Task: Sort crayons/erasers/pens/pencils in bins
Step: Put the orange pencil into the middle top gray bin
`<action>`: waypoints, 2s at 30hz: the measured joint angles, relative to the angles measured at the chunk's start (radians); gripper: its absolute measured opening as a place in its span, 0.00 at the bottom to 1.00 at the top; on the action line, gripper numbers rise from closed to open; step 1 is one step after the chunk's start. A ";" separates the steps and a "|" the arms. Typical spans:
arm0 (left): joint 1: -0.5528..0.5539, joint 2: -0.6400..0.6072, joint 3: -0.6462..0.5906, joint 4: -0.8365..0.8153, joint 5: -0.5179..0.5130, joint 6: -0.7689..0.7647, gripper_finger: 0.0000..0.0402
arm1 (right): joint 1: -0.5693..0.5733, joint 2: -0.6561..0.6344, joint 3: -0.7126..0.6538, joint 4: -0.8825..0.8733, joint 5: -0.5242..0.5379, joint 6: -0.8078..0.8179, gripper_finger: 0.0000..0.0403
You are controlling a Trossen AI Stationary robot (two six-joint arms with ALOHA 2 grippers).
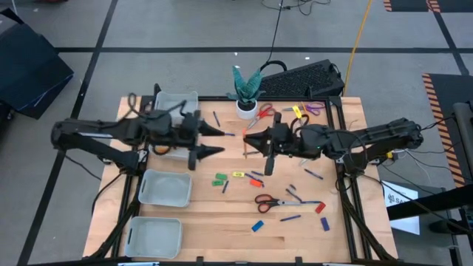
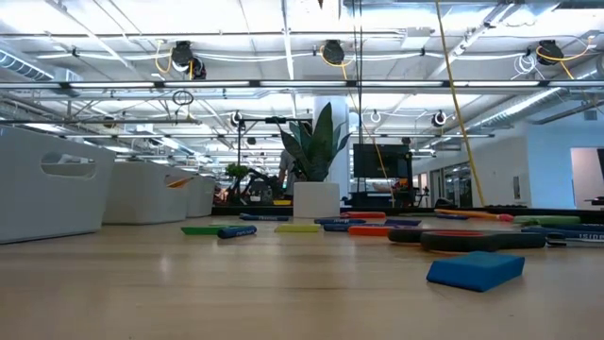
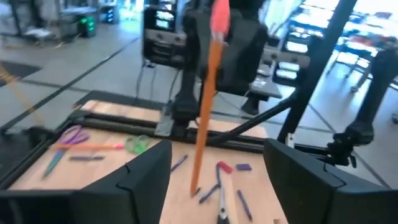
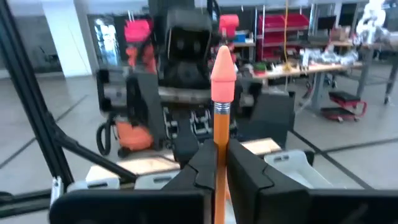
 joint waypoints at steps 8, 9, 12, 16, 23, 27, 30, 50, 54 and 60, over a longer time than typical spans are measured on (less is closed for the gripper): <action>0.005 0.137 0.000 0.311 0.017 0.024 0.56 | -0.001 0.009 0.000 0.030 0.000 -0.005 0.04; 0.004 0.152 0.000 0.332 0.022 0.025 0.56 | -0.001 0.009 0.000 0.030 0.000 -0.004 0.04; 0.006 0.191 0.000 0.367 0.030 0.025 0.53 | -0.004 0.017 0.000 0.046 0.001 -0.003 0.04; 0.006 0.218 0.000 0.369 0.043 0.022 0.47 | -0.006 0.018 0.000 0.047 0.003 0.005 0.04; 0.008 0.216 0.000 0.360 0.046 0.012 0.22 | -0.006 0.018 0.000 0.050 0.000 0.007 0.04; 0.019 0.216 0.000 0.349 0.058 -0.015 0.05 | -0.006 0.018 -0.007 0.058 0.000 0.010 0.06; 0.030 0.215 0.000 0.317 0.075 -0.060 0.06 | -0.006 0.018 -0.011 0.051 0.005 0.006 0.11; 0.249 0.148 0.480 -1.454 -0.148 -0.181 0.06 | 0.016 -0.047 -0.018 -0.167 0.011 0.093 0.55; 0.307 0.138 0.338 -1.436 -0.111 -0.208 0.06 | 0.029 -0.043 -0.051 -0.166 0.008 0.131 0.55; 0.375 0.194 0.091 -1.431 -0.150 -0.132 0.06 | 0.058 -0.043 -0.085 -0.162 0.010 0.167 0.55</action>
